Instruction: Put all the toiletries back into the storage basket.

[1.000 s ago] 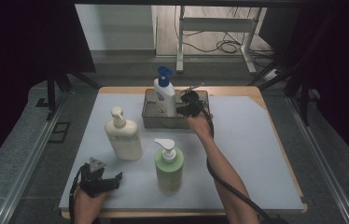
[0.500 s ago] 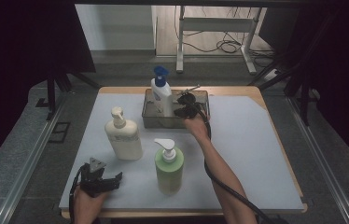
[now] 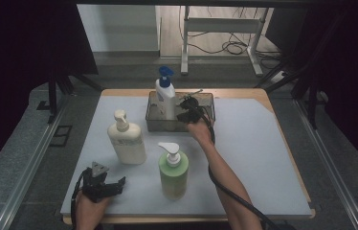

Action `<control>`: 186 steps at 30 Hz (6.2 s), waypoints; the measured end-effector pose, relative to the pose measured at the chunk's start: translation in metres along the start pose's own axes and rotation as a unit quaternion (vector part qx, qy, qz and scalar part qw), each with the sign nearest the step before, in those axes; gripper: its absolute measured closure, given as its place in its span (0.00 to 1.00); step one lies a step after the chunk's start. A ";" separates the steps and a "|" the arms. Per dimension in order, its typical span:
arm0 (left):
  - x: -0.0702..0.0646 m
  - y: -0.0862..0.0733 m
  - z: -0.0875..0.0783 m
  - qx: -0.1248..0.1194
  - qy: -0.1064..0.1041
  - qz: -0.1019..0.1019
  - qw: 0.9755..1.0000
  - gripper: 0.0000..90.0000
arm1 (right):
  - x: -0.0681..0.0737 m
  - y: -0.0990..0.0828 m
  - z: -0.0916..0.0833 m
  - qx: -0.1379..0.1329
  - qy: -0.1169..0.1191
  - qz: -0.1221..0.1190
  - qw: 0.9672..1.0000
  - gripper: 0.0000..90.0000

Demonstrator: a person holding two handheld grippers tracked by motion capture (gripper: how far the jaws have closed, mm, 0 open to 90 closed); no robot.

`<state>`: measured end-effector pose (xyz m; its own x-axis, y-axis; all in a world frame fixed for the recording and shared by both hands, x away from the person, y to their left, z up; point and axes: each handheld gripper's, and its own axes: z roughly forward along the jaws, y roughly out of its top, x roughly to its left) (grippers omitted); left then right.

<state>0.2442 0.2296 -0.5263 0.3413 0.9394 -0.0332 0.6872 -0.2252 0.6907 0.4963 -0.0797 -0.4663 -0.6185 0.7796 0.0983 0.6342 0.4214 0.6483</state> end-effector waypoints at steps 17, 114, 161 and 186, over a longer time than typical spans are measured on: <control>0.000 0.000 0.000 0.000 0.000 0.000 1.000 0.11 | 0.011 0.005 0.008 -0.010 0.008 0.011 1.000 0.92; 0.000 0.000 0.000 0.000 -0.001 -0.001 1.000 0.11 | 0.036 -0.002 -0.074 -0.057 0.040 -0.096 0.993 0.43; 0.000 0.000 0.000 0.000 0.000 -0.002 1.000 0.11 | 0.004 -0.120 -0.128 -0.060 0.055 -0.098 0.992 0.13; 0.000 0.000 0.000 0.001 0.000 0.000 1.000 0.11 | 0.028 -0.168 -0.145 -0.046 0.085 -0.133 0.986 0.00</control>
<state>0.2444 0.2295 -0.5261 0.3411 0.9394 -0.0334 0.6888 -0.2256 0.6890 0.3055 -0.1958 -0.4632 -0.8305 0.5558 0.0358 0.3996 0.5499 0.7334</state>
